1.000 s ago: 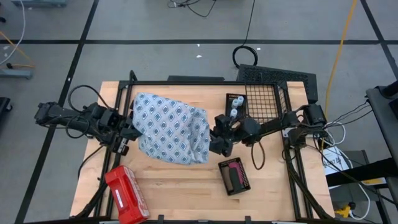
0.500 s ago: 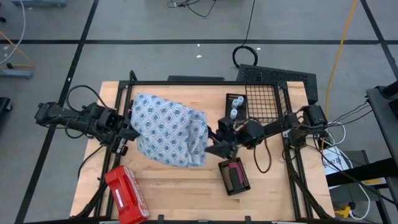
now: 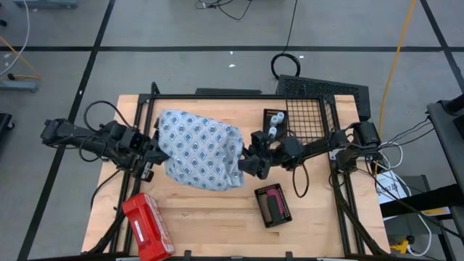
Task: Pick & Place Medicine items
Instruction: Put the gray patient gown into the black wire basket
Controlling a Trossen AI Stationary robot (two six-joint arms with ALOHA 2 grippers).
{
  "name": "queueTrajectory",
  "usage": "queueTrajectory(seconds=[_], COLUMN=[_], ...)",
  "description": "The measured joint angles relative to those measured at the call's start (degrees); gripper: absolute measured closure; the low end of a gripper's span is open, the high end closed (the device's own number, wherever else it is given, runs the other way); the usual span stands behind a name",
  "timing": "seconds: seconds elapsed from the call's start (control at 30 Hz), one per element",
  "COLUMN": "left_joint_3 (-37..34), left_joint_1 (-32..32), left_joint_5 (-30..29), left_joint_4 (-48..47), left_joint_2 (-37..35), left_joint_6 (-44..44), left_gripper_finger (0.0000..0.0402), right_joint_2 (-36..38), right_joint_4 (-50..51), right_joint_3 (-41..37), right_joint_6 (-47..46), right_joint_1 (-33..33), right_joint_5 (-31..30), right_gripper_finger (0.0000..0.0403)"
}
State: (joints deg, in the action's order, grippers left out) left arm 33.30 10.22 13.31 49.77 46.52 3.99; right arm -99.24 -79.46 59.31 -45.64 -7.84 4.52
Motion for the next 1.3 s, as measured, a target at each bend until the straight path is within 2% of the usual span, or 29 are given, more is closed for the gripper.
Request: queueTrajectory(seconds=[0.17, 0.27, 0.4, 0.47, 0.63, 0.73, 0.83, 0.97, 1.07, 1.3], left_joint_3=[0.00, 0.00, 0.00, 0.00, -0.02, 0.00, 0.00, 0.00, 0.00, 0.78], left_joint_1=[0.00, 0.01, 0.38, 0.61, 1.88, 3.84, 6.51, 9.40, 10.08, 10.05], left_joint_5=[-1.39, -1.41, -0.60, 0.62, 6.08, 10.54, 12.82, 12.11, 11.65, 11.70], left_joint_4=[-0.11, -0.36, -2.56, -6.14, -12.01, -11.73, -12.61, -13.00, -10.88, -5.71], left_joint_2=[0.79, 0.81, 0.11, -0.28, -0.06, 0.12, 1.24, 4.66, 7.93, 13.61], left_joint_6=[-1.43, -3.44, -6.93, -9.12, -13.78, -14.80, -13.34, -11.37, -11.54, -14.44], left_gripper_finger=[0.0394, 0.0394, 0.0394, 0.0394, 0.0394, 0.0394, 0.0394, 0.0394, 0.0394, 0.0394], right_joint_2=[0.07, 1.32, 4.46, 6.32, 13.38, 17.18, 20.58, 21.53, 19.32, 9.24], right_joint_4=[-0.83, 1.84, 12.87, 20.85, 40.12, 45.22, 43.84, 36.14, 29.74, 28.19], right_joint_3=[0.29, -0.25, -1.68, -2.50, -5.80, -8.47, -11.06, -12.75, -11.87, -4.63], right_joint_6=[4.14, 5.46, 6.24, 7.08, 13.30, 14.86, 15.07, 14.26, 13.41, 10.75], right_joint_1=[-0.09, 0.34, 1.58, 2.14, 3.98, 5.69, 7.54, 8.87, 8.88, 8.63], right_joint_5=[6.10, 12.78, 24.81, 28.01, 27.38, 25.04, 23.72, 21.64, 21.15, 25.96], right_gripper_finger=[0.0078, 0.0078, 0.0078, 0.0078, 0.0078, 0.0078, 0.0078, 0.0078, 0.0078, 0.0078])
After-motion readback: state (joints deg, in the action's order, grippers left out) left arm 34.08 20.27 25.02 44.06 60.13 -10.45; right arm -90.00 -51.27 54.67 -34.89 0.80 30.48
